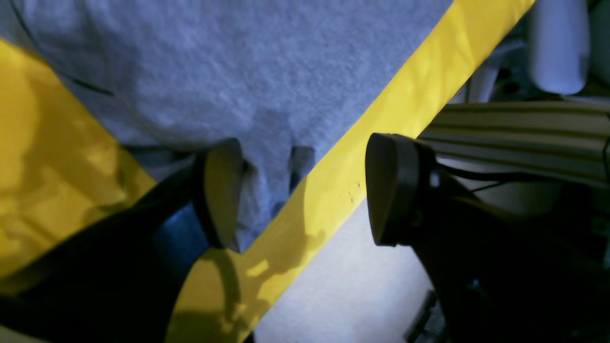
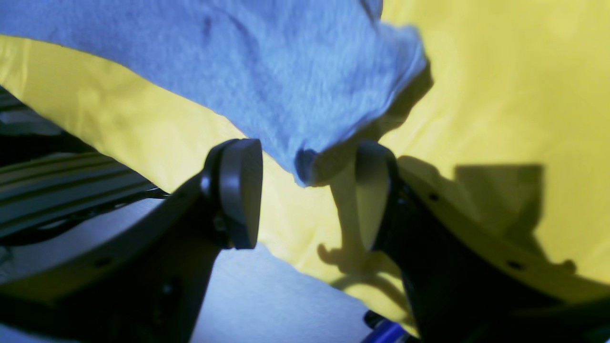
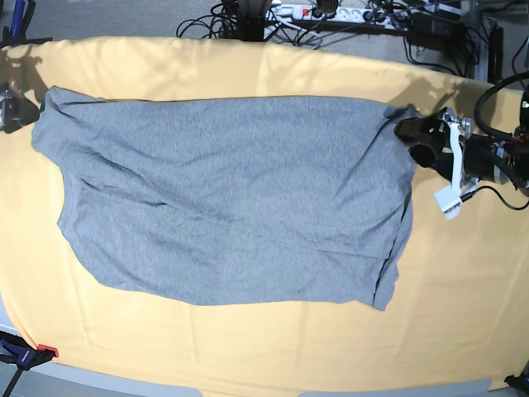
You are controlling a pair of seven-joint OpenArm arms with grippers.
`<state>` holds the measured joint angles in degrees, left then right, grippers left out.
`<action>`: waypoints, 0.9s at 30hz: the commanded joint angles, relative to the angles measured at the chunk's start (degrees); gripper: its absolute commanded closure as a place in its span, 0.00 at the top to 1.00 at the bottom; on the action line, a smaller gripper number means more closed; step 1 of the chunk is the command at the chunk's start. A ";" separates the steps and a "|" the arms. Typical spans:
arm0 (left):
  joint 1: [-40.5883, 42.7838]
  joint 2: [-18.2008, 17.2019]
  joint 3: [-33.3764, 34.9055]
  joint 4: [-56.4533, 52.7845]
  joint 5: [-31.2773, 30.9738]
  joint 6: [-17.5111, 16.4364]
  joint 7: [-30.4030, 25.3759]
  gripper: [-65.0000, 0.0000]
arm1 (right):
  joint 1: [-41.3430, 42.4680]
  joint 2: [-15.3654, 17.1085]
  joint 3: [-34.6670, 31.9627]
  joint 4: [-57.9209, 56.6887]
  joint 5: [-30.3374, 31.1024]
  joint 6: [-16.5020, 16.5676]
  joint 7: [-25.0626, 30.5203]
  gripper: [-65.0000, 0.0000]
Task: Layout the t-shirt on the table in an organized manner, then fold the t-shirt properly
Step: 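Open both grippers to release the shirt ends and raise them, then move both grippers to the shirt's hem corners and grasp them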
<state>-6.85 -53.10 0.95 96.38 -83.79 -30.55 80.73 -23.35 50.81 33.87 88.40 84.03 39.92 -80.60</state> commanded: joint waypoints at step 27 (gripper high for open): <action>-31.21 23.04 -27.96 -46.95 31.04 2.27 -20.04 0.63 | 12.59 1.57 0.70 1.97 0.97 0.08 0.60 0.51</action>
<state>-36.25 -29.04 -26.79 48.42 -51.42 -28.03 61.71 -11.38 50.63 33.87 89.69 84.03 39.90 -80.84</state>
